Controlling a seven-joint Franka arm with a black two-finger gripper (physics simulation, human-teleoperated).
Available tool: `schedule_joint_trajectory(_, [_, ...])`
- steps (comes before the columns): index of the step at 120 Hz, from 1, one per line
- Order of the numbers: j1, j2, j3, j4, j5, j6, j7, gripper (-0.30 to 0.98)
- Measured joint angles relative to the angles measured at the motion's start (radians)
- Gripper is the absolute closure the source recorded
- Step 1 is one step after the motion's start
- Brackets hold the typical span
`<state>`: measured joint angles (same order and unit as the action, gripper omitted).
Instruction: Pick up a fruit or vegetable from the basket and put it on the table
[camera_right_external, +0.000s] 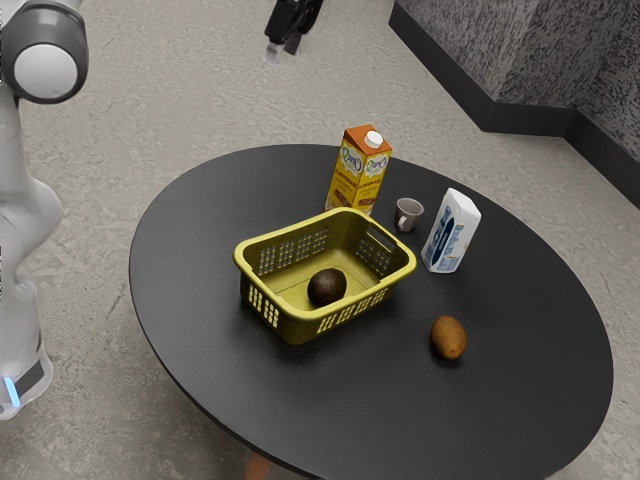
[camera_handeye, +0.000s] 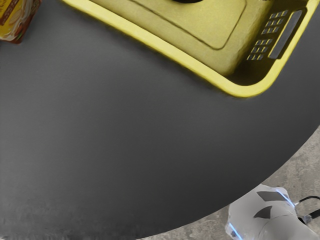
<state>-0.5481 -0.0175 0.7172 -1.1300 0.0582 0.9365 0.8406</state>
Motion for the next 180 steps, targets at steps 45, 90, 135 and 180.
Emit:
schedule_joint_trajectory(45, [0.480, 0.053, -0.189, -0.046, -0.113, 0.232, -0.559, 0.00])
schedule_joint_trajectory(90, [0.029, 0.111, -0.191, -0.215, -0.175, 0.464, -0.856, 0.00])
schedule_joint_trajectory(135, [0.304, -0.308, -0.500, -0.723, -0.049, 0.637, -1.042, 0.00])
schedule_joint_trajectory(180, [0.291, -0.162, -0.541, -0.740, -0.081, 0.744, -1.167, 0.00])
